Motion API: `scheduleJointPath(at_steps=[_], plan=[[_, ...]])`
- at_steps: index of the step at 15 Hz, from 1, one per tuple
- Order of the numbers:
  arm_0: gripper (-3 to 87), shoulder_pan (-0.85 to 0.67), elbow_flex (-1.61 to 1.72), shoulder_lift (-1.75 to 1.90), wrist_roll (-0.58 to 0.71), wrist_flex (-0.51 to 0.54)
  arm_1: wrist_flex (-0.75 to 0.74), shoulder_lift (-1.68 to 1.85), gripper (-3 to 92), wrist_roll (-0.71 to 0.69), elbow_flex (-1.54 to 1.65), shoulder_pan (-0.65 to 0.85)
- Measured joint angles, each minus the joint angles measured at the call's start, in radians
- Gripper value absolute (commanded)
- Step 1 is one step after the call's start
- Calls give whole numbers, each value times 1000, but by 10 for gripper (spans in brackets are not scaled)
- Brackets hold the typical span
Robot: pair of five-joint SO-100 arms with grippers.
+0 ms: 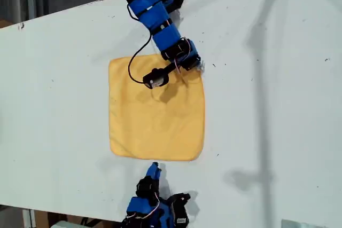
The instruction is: Grasp corners of a square towel and fold twice.
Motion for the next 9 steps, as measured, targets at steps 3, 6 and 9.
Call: scheduleJointPath(at_steps=[3, 6, 9], plan=[[173, 295, -268, -650, -308, -107, 2, -9, -1, 0, -6, 0], [176, 486, -296, -807, -617, -216, 2, -12, -1, 0, -9, 0], [178, 528, -382, -953, -761, -265, 9, -26, -1, 0, -20, 0]])
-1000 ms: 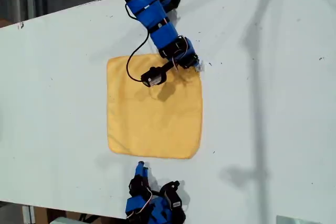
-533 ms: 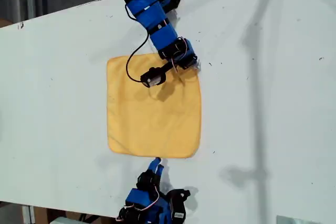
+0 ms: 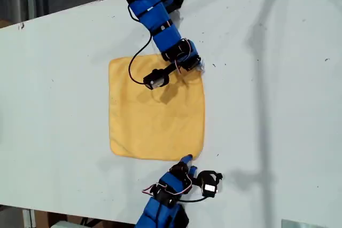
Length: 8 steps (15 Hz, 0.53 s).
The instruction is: Grasp corners of a square towel and fold twice.
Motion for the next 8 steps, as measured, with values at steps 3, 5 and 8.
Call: scheduleJointPath(at_steps=[3, 5, 8], plan=[[161, 0, -52, -147, -28, -137, -2, -2, -1, 0, -2, 0], [-18, -3, -83, -212, -28, -178, -2, -2, -1, 0, -2, 0], [-18, -20, -213, -295, 31, -110, -6, 9, -1, 0, 3, -5]])
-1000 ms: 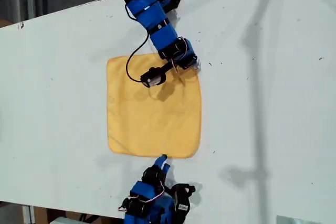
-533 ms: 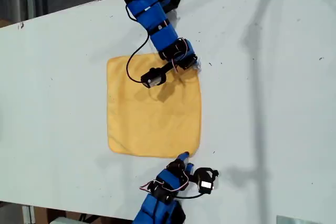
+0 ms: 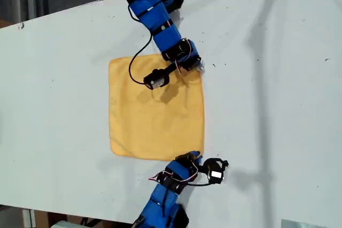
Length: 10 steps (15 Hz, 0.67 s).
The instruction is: Grasp corners of a square towel and fold twice.
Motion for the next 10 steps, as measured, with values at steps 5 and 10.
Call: scheduleJointPath(at_steps=[5, 10], plan=[[-18, -118, -433, -135, 298, 408, 61, 164, -1, -37, 17, 75], [-18, -284, -565, -94, 534, 592, 156, 517, -1, -213, 18, 304]])
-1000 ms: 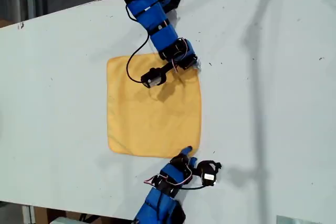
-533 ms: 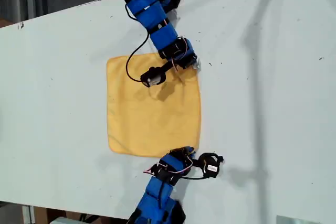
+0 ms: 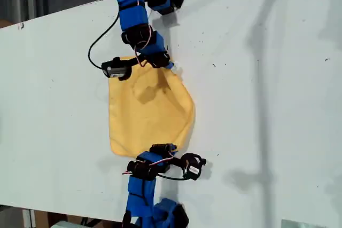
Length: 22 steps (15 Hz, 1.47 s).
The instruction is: Grasp corners of a square towel and fold twice.
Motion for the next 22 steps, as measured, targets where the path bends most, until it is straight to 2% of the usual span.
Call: scheduleJointPath(at_steps=[3, 6, 9, 11, 13, 16, 19, 22], plan=[[-18, -158, 0, 164, 178, 66, 28, 176, -1, -109, 0, 192], [-18, -433, 0, 293, 407, 72, 25, 232, -1, -199, -2, 434], [-17, -788, -52, 247, 638, -28, -43, 166, -1, -311, -112, 742], [-17, -957, -101, 132, 749, -150, -130, 63, -1, -376, -199, 884], [-17, -1052, -167, 0, 811, -245, -267, -84, -1, -407, -242, 977], [-16, -1134, -463, -330, 868, -249, -462, -396, -1, -436, -316, 1055], [-16, -1209, -712, -646, 874, -265, -460, -807, -1, -462, -572, 1085], [-16, -1210, -692, -609, 879, -221, -454, -765, -1, -466, -541, 1081]])
